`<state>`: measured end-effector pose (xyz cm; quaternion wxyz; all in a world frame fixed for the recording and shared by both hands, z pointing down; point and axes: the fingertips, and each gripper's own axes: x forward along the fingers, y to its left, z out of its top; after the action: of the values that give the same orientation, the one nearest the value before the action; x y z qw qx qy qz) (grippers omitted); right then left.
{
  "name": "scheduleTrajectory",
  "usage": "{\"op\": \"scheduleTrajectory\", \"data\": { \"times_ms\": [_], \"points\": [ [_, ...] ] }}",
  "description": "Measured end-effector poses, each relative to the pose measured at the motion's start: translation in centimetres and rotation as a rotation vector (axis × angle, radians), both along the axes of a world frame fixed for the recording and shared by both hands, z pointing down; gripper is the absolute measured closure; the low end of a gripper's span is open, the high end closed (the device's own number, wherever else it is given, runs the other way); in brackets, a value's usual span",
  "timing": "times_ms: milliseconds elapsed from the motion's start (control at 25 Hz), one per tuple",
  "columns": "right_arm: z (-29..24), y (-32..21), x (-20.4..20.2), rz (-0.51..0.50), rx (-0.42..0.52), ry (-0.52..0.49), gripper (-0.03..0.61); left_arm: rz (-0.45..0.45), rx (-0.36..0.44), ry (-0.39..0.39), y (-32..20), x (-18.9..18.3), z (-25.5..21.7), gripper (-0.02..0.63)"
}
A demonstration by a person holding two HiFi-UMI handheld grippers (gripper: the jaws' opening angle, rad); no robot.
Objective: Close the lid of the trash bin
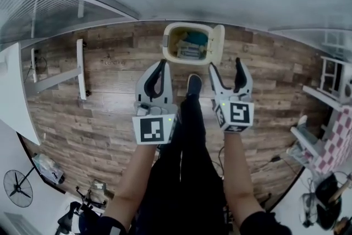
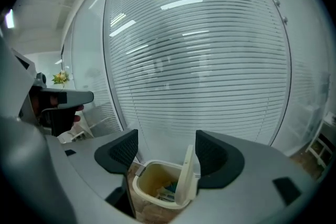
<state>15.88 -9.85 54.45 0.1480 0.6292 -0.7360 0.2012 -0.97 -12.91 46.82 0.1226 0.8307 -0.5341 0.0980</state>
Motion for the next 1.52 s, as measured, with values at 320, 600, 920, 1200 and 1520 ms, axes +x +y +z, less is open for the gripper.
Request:
{"op": "scheduleTrajectory", "data": {
  "times_ms": [320, 600, 920, 1200, 1520],
  "points": [
    [4.0, -2.3, 1.1, 0.036, 0.009, 0.000, 0.267, 0.012, -0.016, -0.035, -2.5, -0.1, 5.1, 0.606],
    [7.2, -3.2, 1.7, 0.025, -0.005, 0.019, 0.265, -0.007, -0.061, -0.032, -3.0, -0.6, 9.1, 0.606],
    [12.9, -3.2, 2.7, 0.069, -0.127, 0.026, 0.267, -0.014, -0.099, -0.027, -2.5, -0.3, 11.2, 0.606],
    [13.2, -3.4, 3.0, 0.118, -0.144, 0.083, 0.463, -0.010, -0.120, -0.040, -1.6, -1.4, 12.3, 0.606],
    [13.3, -3.7, 0.9, 0.067, -0.123, 0.084, 0.455, -0.022, -0.134, -0.042, -1.4, -2.6, 12.8, 0.606]
  ]
}}
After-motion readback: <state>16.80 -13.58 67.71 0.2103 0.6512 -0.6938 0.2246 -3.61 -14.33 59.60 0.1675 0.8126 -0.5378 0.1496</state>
